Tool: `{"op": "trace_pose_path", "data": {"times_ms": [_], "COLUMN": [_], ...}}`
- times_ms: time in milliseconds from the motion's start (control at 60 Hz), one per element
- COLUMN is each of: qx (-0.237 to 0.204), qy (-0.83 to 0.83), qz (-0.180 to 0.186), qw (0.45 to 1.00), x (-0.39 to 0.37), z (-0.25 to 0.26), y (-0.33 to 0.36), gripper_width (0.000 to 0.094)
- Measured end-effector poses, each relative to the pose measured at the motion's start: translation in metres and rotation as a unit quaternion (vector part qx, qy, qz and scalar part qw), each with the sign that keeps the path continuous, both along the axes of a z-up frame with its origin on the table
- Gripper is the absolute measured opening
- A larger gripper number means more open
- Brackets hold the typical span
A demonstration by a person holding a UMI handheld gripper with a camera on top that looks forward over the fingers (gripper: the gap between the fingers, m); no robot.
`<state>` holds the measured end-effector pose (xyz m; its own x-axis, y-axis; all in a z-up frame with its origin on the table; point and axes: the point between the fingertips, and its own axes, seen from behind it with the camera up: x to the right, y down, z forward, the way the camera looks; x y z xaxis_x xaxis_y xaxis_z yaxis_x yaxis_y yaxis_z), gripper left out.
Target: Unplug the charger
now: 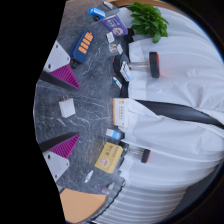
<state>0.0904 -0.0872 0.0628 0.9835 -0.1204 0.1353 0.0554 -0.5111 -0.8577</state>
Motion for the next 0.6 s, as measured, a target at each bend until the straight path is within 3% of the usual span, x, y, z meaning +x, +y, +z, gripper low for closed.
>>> {"op": "trace_pose_path", "data": {"times_ms": [300,600], "qx": [0.04,0.024], "qy": [-0.001,-0.015], "qz": [-0.012,-0.022], "qw": [0.999,0.999], "x": [-0.06,-0.108], "z": [0.092,0.116], "y": [-0.13,-0.264], "gripper_width": [0.0856,0.0857]}}
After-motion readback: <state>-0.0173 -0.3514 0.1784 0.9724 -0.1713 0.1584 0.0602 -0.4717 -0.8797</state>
